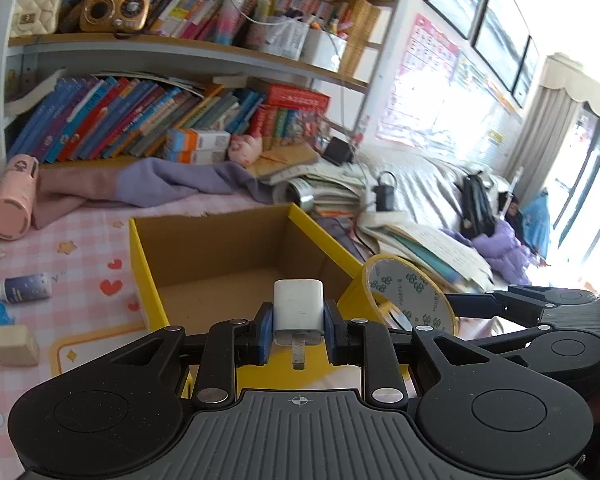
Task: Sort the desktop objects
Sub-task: 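Carry the plug and tape roll with both grippers over the yellow box, then open the right gripper to drop the tape while the left gripper drops the plug into the box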
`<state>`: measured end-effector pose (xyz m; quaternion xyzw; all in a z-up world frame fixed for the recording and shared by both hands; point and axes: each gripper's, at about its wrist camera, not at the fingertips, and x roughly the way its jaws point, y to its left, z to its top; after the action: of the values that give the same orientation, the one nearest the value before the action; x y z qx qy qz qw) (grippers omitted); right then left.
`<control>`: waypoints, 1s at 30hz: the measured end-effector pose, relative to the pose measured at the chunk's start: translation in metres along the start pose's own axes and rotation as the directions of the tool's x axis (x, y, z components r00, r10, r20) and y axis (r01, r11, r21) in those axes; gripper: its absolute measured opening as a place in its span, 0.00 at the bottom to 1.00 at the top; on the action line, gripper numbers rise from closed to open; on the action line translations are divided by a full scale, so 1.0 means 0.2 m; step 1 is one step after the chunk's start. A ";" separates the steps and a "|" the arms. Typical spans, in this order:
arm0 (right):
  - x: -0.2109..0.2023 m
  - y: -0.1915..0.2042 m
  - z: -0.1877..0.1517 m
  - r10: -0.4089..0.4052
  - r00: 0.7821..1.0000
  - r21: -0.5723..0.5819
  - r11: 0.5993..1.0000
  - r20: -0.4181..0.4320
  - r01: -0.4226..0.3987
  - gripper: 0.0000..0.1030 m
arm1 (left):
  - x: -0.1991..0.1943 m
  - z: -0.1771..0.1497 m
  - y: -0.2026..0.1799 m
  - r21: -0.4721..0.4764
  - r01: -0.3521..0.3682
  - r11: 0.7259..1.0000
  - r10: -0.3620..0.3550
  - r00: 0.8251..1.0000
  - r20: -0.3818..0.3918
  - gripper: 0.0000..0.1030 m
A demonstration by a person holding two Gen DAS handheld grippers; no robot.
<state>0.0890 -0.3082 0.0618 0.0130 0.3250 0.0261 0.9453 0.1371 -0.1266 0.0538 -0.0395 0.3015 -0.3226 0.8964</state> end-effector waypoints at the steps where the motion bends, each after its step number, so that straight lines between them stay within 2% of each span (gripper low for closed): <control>1: 0.02 -0.01 0.02 0.011 1.000 -0.010 1.000 0.001 -0.011 0.77 | 0.02 0.01 0.00 -0.006 -0.011 1.000 0.011 1.000 0.004 0.23; 10: 0.28 -0.14 0.17 0.092 0.995 -0.114 0.989 -0.037 -0.095 0.77 | 0.19 0.12 0.04 -0.024 -0.130 0.991 0.130 0.992 -0.002 0.23; 16: 0.52 -0.16 0.21 0.130 0.986 -0.223 0.963 -0.105 -0.151 0.77 | 0.34 0.17 0.08 0.033 -0.210 0.977 0.212 0.976 -0.049 0.23; 20: 0.69 -0.13 0.23 0.146 0.976 -0.337 0.921 -0.165 -0.195 0.77 | 0.50 0.18 0.11 0.121 -0.248 0.961 0.262 0.958 -0.119 0.23; 25: 0.90 -0.08 0.25 0.126 0.967 -0.492 0.842 -0.222 -0.223 0.77 | 0.70 0.18 0.12 0.242 -0.257 0.936 0.308 0.929 -0.204 0.23; 30: 1.06 -0.05 0.26 0.100 0.951 -0.565 0.784 -0.293 -0.257 0.77 | 0.86 0.18 0.15 0.317 -0.265 0.911 0.355 0.895 -0.271 0.23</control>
<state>0.2891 -0.3063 -0.0277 -0.2576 0.4125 0.2185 0.8460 0.2793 -0.2123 -0.0132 0.1862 0.3994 -0.2146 0.8717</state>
